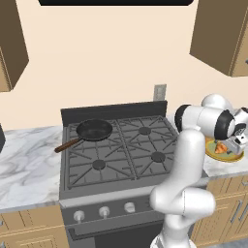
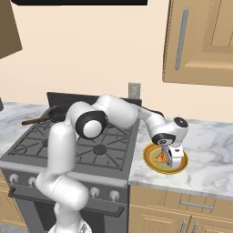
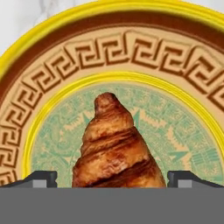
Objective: Pick the croissant and place it on the pan. Then turn on the stove to warm the croissant.
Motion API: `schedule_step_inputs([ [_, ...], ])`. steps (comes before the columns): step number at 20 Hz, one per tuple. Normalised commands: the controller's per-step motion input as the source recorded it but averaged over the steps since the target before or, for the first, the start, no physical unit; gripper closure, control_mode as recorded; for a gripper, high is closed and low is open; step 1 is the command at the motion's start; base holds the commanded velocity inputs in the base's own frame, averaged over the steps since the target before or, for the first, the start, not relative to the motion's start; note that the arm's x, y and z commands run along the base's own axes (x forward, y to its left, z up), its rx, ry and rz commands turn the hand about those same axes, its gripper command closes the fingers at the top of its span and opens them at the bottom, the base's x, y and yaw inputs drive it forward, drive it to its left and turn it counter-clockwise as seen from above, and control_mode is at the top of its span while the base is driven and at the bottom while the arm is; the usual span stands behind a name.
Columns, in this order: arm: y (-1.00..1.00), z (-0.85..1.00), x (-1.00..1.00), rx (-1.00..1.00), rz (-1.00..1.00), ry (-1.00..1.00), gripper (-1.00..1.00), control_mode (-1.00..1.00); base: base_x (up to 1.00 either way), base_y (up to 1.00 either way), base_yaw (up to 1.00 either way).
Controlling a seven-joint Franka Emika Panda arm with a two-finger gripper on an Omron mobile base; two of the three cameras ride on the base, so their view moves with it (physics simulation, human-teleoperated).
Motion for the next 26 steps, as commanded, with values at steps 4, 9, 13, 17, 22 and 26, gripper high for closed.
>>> schedule_step_inputs([
  [4,-0.04,-0.22,0.06,0.00,0.01,0.00,-1.00,-1.00,0.00,0.00,0.00],
  [9,0.00,-0.16,0.00,0.00,0.01,0.00,1.00,-1.00,0.00,0.00,0.00],
  [13,0.00,-0.01,0.00,0.00,0.00,0.00,1.00,-1.00,0.00,0.00,0.00],
  [17,0.00,0.00,0.00,0.00,0.00,0.00,1.00,-1.00,0.00,0.00,0.00],
  [22,0.00,0.00,0.00,0.00,0.00,0.00,1.00,-1.00,0.00,0.00,0.00],
  [26,0.00,0.19,-0.07,0.00,0.00,0.00,1.00,-1.00,0.00,0.00,0.00],
])
